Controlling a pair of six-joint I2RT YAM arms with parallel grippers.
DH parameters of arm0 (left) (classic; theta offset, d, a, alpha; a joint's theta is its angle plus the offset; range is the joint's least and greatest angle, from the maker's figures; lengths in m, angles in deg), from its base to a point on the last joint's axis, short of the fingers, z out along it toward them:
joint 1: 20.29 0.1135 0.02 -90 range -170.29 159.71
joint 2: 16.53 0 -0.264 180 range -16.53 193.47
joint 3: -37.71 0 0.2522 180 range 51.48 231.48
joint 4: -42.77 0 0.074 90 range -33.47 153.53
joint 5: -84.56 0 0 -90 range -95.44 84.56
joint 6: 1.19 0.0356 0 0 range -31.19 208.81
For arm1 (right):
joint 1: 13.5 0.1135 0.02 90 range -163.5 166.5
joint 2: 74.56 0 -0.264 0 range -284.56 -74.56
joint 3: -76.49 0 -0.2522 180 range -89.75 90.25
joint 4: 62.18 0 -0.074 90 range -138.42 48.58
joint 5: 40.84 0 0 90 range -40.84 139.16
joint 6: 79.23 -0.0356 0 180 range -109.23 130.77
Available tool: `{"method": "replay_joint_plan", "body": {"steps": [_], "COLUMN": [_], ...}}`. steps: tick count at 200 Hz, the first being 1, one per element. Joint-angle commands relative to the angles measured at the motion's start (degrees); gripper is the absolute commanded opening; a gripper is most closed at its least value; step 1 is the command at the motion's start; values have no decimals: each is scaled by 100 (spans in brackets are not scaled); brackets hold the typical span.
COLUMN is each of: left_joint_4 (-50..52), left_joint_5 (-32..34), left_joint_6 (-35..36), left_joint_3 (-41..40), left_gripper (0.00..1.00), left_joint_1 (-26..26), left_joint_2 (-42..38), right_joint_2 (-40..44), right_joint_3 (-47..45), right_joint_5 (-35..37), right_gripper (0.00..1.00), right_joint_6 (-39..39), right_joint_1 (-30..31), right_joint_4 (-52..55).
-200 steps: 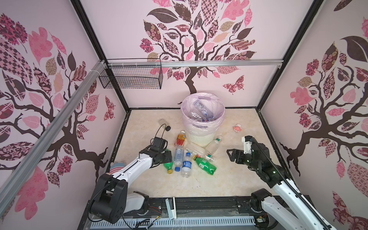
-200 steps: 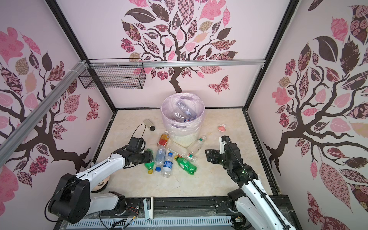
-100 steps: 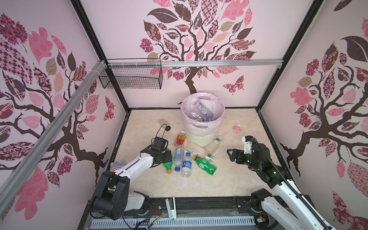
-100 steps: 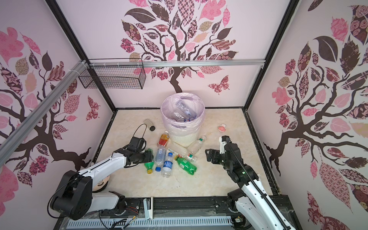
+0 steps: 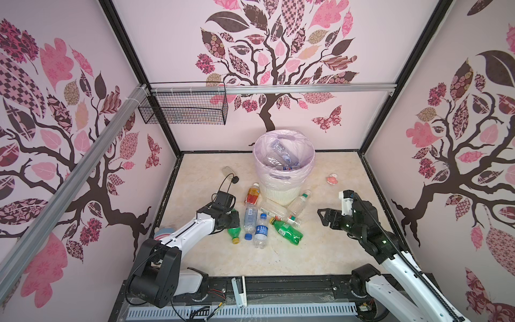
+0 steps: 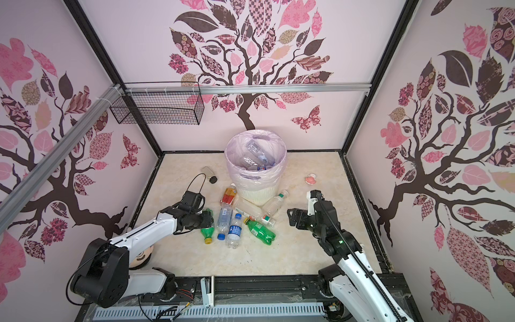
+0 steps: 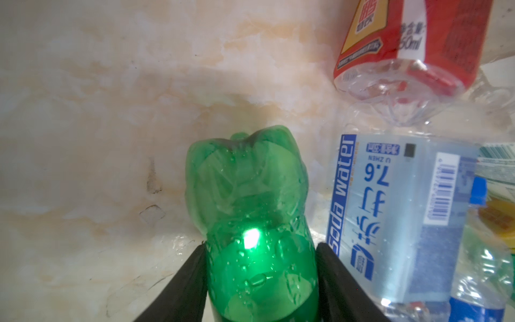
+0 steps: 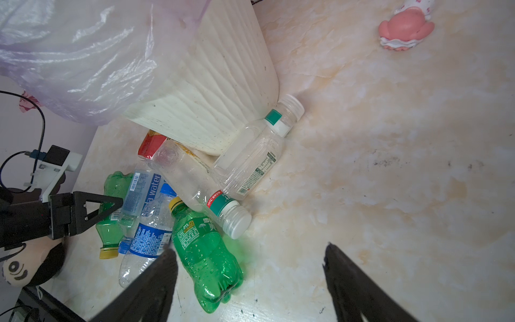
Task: Throw the plastic bottles in the bin
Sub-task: Pick up the plastic bottle from the middle-left of the table, then throw the plastic bottle into the trash bin.
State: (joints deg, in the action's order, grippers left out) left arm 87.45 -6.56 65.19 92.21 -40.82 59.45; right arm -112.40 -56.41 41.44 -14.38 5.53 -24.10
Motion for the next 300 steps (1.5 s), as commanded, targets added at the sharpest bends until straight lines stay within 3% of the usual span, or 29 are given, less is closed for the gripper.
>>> {"method": "replay_joint_plan", "body": {"steps": [1,70,137,205,267,300], "left_joint_4": [443,1331,2200,2355,2069,1618], "left_joint_5": [177,489,413,-553,-1280,-1636], "left_joint_6": [144,425,991,1102,756,412], "left_joint_3": [402,1371,3577,5860,7198,7518], "left_gripper": [56,54,54,54,53,53], "left_joint_1": [-16,-5,-3,-3,-3,-3], "left_joint_2": [-253,-915,-702,269,1039,1407], "right_joint_2": [88,77,93,127,216,247], "right_joint_3": [32,30,27,24,50,49], "right_joint_5": [-15,-27,-41,-56,-66,-128], "right_gripper": [85,85,85,85,85,85], "right_joint_6": [-23,-17,-17,-12,-45,-69], "right_joint_1": [19,22,15,13,22,19], "right_joint_4": [47,47,58,64,139,144]}}
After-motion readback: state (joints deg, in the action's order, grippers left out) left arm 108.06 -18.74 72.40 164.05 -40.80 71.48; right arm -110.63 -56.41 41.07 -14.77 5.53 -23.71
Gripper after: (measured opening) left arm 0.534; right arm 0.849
